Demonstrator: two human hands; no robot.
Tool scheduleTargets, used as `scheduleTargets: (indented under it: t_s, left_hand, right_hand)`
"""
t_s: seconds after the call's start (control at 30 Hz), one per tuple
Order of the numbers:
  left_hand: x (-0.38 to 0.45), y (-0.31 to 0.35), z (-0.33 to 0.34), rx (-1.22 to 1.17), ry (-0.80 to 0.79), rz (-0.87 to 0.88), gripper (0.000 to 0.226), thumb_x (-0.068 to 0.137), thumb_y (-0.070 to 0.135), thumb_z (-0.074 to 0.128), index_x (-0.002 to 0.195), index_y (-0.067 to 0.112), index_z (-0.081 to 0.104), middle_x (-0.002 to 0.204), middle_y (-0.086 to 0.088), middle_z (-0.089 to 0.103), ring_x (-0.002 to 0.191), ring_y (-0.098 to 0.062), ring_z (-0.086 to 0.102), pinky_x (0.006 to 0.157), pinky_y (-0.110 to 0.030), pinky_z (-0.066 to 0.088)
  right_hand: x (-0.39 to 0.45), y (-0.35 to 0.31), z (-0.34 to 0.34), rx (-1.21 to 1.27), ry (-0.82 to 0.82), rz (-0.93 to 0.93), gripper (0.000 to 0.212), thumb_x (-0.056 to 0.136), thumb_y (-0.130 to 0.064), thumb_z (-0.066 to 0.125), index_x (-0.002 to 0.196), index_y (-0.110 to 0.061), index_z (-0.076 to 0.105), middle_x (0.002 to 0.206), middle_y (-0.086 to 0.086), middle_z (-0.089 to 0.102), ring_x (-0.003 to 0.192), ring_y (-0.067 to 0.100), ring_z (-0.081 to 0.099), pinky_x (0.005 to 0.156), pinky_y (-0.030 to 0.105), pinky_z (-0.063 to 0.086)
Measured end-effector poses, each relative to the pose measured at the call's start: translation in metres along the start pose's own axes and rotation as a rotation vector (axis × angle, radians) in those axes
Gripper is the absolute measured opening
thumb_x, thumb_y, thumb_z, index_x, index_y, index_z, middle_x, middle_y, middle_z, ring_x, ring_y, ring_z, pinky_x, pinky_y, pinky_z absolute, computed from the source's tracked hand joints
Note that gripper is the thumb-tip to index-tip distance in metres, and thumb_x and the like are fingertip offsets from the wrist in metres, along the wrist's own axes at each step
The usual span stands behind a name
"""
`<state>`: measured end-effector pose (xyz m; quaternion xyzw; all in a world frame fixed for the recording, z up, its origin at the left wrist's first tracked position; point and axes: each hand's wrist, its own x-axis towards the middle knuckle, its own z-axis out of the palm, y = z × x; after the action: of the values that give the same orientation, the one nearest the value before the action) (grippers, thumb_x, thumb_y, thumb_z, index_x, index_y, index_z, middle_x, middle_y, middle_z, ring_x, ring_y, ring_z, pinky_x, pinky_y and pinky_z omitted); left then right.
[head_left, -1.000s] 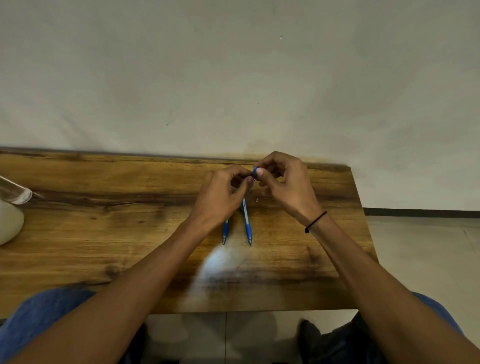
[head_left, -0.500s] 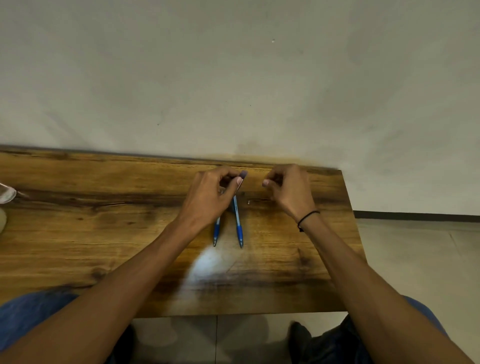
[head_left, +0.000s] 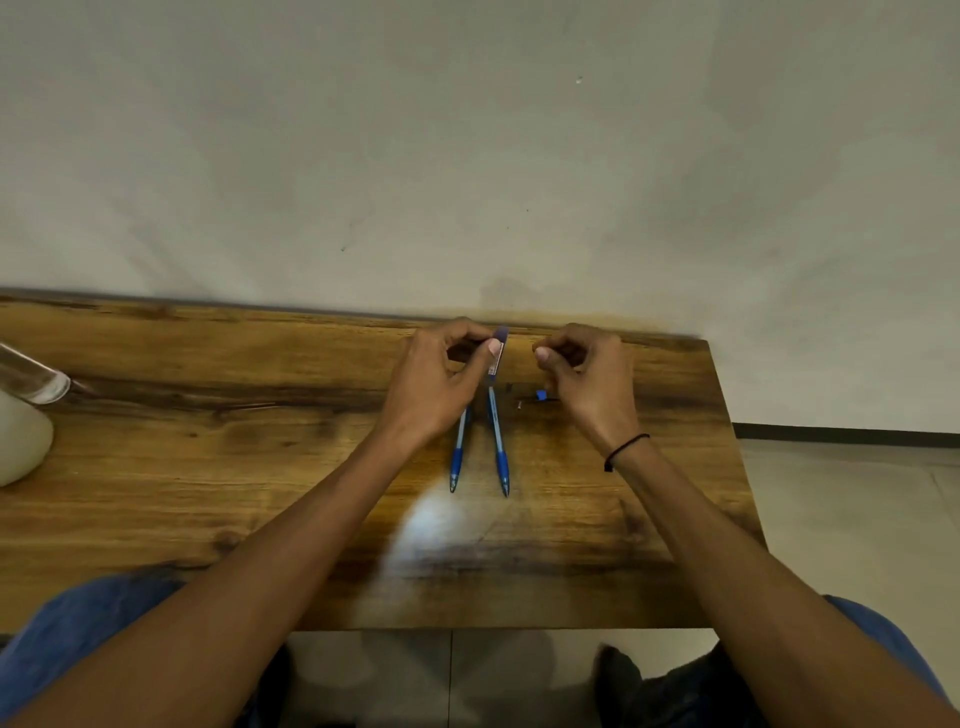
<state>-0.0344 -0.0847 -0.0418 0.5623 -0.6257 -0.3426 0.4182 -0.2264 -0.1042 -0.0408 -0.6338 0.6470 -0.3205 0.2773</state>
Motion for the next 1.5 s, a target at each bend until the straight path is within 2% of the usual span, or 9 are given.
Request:
scheduleTargets:
  t_s: [0.1,0.27,0.4,0.57,0.67,0.73,0.9,1.13,1.5]
  left_hand:
    - [0.000,0.003,0.000,-0.045,0.020,-0.026,0.014,0.098,0.027,0.073,0.109,0.025,0.080,0.096,0.019,0.078,0.092,0.004,0.071,0.077,-0.011,0.054]
    - [-0.001,0.013,0.002,-0.182,0.059,-0.071,0.013,0.095,0.021,0.075,0.106,0.020,0.082,0.096,0.012,0.080,0.089,-0.001,0.071,0.078,-0.016,0.055]
    - [-0.002,0.023,0.001,-0.305,0.050,-0.139,0.016,0.095,0.023,0.076,0.109,0.018,0.082,0.099,0.007,0.081,0.095,-0.006,0.073,0.081,-0.022,0.056]
    - [0.001,0.027,-0.010,-1.296,-0.016,-0.498,0.077,0.100,0.070,0.038,0.140,0.009,0.065,0.136,-0.017,0.069,0.133,-0.027,0.062,0.115,-0.046,0.046]
    - [0.002,0.026,-0.013,-1.528,-0.041,-0.499,0.104,0.092,0.086,0.021,0.155,0.007,0.047,0.152,-0.028,0.053,0.146,-0.037,0.048,0.128,-0.051,0.025]
    - [0.001,0.030,-0.010,-1.583,-0.051,-0.498,0.113,0.088,0.091,0.019,0.156,0.005,0.042,0.153,-0.030,0.050,0.147,-0.040,0.046,0.129,-0.050,0.020]
    - [-0.002,0.032,-0.008,-1.601,-0.052,-0.456,0.119,0.085,0.094,0.015,0.156,0.002,0.042,0.151,-0.031,0.052,0.136,-0.040,0.056,0.097,-0.042,0.058]
    - [0.002,0.034,-0.008,-1.626,-0.032,-0.483,0.117,0.085,0.093,0.020,0.155,0.002,0.044,0.152,-0.031,0.051,0.135,-0.040,0.056,0.084,-0.042,0.061]
    - [0.003,0.035,-0.009,-1.596,-0.040,-0.468,0.117,0.086,0.093,0.020,0.155,0.001,0.041,0.151,-0.031,0.052,0.143,-0.041,0.051,0.093,-0.046,0.059]
  right_hand:
    - [-0.012,-0.014,0.002,0.235,-0.067,-0.039,0.011,0.094,-0.012,0.074,0.105,-0.012,0.073,0.096,-0.006,0.074,0.090,0.007,0.071,0.073,0.022,0.060]
    - [-0.018,-0.028,0.008,0.513,-0.104,0.004,0.024,0.095,-0.006,0.073,0.114,-0.005,0.060,0.101,0.008,0.076,0.093,0.018,0.075,0.079,0.037,0.064]
    - [-0.017,-0.037,0.001,0.572,-0.076,-0.053,0.022,0.095,-0.002,0.072,0.112,-0.001,0.060,0.095,0.015,0.076,0.086,0.017,0.074,0.072,0.027,0.059]
    - [-0.016,-0.047,-0.010,0.415,-0.081,-0.234,0.009,0.096,-0.003,0.070,0.105,-0.003,0.073,0.099,0.005,0.076,0.091,0.022,0.072,0.077,0.039,0.061]
    - [-0.017,-0.055,-0.016,0.249,-0.156,-0.354,0.009,0.097,-0.004,0.068,0.103,-0.005,0.076,0.096,0.000,0.076,0.092,0.014,0.070,0.082,0.032,0.058]
    - [-0.017,-0.060,-0.018,0.114,-0.150,-0.444,0.013,0.096,0.000,0.067,0.101,-0.007,0.077,0.093,-0.004,0.073,0.089,0.013,0.067,0.081,0.029,0.054]
    - [-0.015,-0.070,-0.019,-0.011,-0.144,-0.553,0.017,0.094,0.007,0.065,0.097,-0.006,0.076,0.093,-0.007,0.070,0.087,0.009,0.060,0.081,0.032,0.050]
    - [-0.016,-0.073,-0.021,-0.080,-0.180,-0.589,0.026,0.099,0.005,0.059,0.119,-0.010,0.067,0.102,0.002,0.072,0.095,0.019,0.062,0.082,0.042,0.053]
    - [-0.017,-0.073,-0.023,-0.087,-0.154,-0.608,0.026,0.094,0.011,0.062,0.106,-0.009,0.075,0.100,-0.001,0.070,0.092,0.015,0.058,0.081,0.036,0.049]
